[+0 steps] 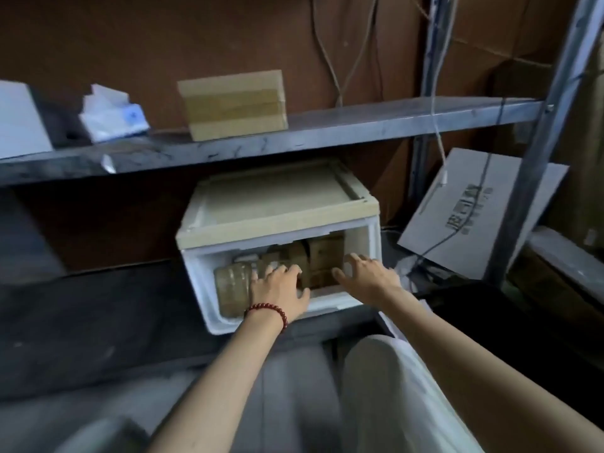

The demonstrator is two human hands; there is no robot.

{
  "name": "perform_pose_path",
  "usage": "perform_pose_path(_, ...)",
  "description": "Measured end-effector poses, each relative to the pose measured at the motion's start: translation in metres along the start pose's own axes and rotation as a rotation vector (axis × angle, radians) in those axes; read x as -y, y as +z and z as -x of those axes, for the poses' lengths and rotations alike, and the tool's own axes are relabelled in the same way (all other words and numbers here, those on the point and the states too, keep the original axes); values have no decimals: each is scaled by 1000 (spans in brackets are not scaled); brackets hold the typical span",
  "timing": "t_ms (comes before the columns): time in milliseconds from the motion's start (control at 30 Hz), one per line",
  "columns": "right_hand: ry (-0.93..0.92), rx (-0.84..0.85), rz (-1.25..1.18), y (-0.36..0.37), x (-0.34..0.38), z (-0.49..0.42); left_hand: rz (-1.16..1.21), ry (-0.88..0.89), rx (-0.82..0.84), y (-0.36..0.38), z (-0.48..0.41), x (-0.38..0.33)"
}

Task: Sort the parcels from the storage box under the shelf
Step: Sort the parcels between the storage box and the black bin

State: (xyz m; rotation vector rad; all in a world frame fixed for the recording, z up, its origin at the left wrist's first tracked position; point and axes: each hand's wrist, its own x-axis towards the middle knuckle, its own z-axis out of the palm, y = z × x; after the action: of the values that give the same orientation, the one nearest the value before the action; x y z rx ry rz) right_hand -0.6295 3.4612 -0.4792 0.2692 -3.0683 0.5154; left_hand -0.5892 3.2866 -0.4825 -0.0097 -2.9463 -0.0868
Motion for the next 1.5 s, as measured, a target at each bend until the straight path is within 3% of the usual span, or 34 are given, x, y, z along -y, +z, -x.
perform_pose_path(167, -137, 69, -34, 37, 70, 0, 14, -193, 24, -8, 32, 87)
perform_pose_path(333, -140, 144, -36, 68, 73, -9, 136, -296, 98, 16, 36, 121)
perform_pose_path(500, -103, 151, -158, 79, 71, -33, 392, -306, 94, 40, 9, 126)
perform_pose_path(800, -156, 159, -87, 119, 79, -88, 376, -362, 90, 74, -56, 137)
perform_pose_path(933, -156, 174, -81, 135, 80, -108, 199, -370, 125, 91, -73, 139)
perform_pose_path(1067, -151, 178, -54, 140, 74, -122, 70, -454, 3, 98, -87, 135)
perform_pose_path(1233, -109, 181, -105, 138, 65, -130, 56, -502, -22, 105, -96, 124)
perform_pose_path(1500, -89, 218, -135, 131, 60, -124, 236, -552, -84, 106, -101, 104)
